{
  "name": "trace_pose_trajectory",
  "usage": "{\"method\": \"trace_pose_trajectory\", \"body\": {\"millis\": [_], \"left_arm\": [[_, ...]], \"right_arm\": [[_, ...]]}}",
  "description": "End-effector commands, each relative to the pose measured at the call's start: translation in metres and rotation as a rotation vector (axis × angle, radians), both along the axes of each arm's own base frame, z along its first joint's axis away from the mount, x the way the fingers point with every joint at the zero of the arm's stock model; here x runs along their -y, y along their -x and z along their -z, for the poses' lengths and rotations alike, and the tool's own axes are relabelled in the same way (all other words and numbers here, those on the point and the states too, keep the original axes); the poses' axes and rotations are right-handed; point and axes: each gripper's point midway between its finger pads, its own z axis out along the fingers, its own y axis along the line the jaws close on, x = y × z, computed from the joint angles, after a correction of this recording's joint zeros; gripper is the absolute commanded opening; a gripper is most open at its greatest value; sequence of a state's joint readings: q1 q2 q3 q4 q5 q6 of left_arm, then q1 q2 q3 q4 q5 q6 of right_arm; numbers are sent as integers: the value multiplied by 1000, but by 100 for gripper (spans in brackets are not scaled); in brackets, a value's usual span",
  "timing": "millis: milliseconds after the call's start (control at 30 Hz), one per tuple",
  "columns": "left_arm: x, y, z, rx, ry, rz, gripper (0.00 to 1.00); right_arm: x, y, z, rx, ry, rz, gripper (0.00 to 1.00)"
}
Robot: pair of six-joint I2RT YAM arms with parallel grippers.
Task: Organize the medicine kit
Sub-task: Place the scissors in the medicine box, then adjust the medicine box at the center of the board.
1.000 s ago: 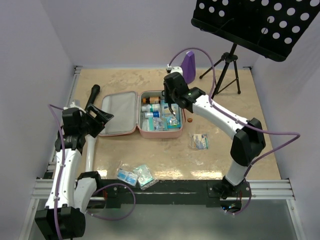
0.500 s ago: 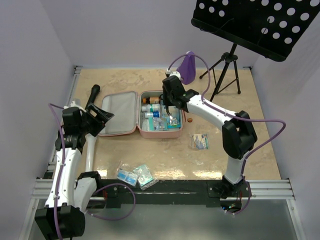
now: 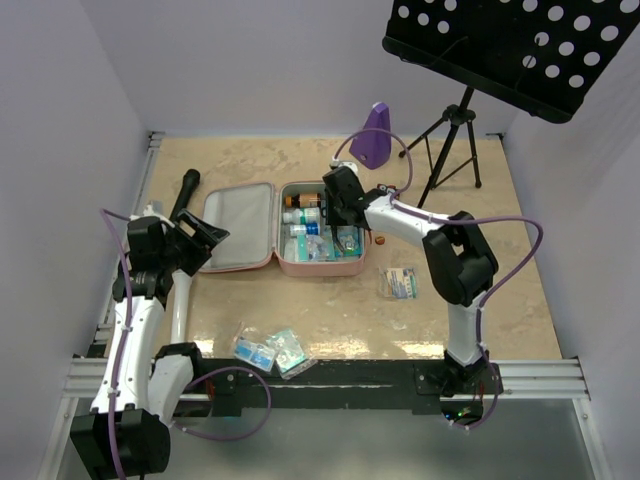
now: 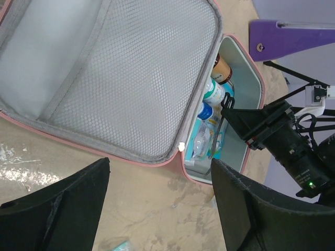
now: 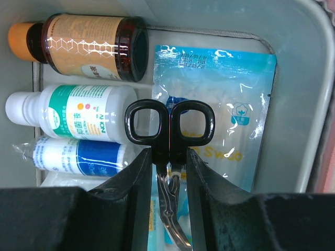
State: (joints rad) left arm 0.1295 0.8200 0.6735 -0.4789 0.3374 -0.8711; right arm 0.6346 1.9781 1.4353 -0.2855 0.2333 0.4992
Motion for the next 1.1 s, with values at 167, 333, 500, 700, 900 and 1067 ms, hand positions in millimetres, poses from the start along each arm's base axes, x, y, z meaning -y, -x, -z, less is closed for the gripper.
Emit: {"method": "trace_pose_trajectory", "body": {"millis": [167,333,500,700,900,1067], "left_arm": [[3,-3,-9,39,-1,20,82],[2,-4,-7,31,-4,15,82],[2,-4,-8,37,-4,15,82],[0,-5,-8,37,-10,10,82],[-1,-5,-7,42,-21,5,82],[-3,-4,-6,45,-30,-2,84]], "right_arm": [[-17,-8,-12,25,-105,12,20],[-17,-7,-23,33,-123,22,41],[-11,-3,-35,46,-109,21,52],[2,6,-96,176,-107,34,54],[-61,98,-160,351,-116,-333,54],[-114,222,-103,238,-80,-643,55]]}}
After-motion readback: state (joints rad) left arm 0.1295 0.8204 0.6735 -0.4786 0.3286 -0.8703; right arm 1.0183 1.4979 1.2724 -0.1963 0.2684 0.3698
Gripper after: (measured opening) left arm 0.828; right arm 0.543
